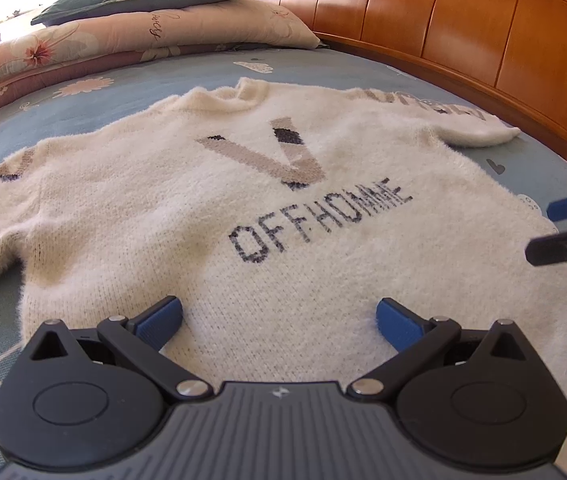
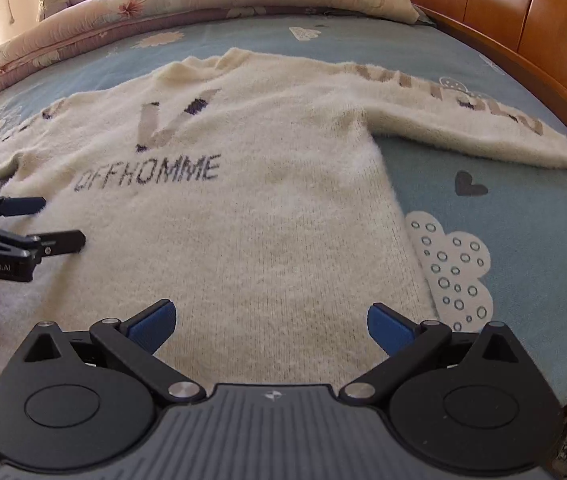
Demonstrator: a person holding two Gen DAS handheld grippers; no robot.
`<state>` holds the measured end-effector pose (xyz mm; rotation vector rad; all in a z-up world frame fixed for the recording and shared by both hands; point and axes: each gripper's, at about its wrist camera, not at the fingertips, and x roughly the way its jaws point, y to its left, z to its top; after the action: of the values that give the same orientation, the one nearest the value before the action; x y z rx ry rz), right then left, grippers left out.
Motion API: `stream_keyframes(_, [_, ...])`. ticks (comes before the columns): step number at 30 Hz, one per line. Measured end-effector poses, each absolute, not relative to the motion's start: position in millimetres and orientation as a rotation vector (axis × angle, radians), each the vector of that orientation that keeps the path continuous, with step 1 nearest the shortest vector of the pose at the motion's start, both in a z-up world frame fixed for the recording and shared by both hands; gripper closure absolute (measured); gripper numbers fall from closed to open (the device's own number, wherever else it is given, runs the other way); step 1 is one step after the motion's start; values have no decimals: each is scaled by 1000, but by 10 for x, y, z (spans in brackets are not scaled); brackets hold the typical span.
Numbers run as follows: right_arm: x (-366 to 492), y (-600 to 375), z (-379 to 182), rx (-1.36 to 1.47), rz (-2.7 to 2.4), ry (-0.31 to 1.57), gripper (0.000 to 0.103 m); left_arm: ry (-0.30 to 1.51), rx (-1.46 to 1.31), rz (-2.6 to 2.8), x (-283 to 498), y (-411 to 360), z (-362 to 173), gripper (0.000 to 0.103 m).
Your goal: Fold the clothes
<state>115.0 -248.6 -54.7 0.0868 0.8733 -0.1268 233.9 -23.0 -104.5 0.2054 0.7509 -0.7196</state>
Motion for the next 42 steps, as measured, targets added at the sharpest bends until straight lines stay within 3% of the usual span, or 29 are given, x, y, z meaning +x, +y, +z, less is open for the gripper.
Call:
stream_keyframes(9, [2094, -2493, -889, 78, -132, 916, 0, 762, 223, -731, 2323, -219, -957, 1])
stream_keyframes(23, [936, -1984, -846, -19, -74, 922, 0, 726, -8, -566, 2620, 276, -710, 1])
stream_keyframes(33, [2317, -2147, -443, -38, -27, 744, 0, 725, 37, -654, 2515, 132, -801, 1])
stream_keyframes(42, [3416, -2368, -962, -78, -9, 834, 0, 731, 149, -666, 2485, 33, -997, 1])
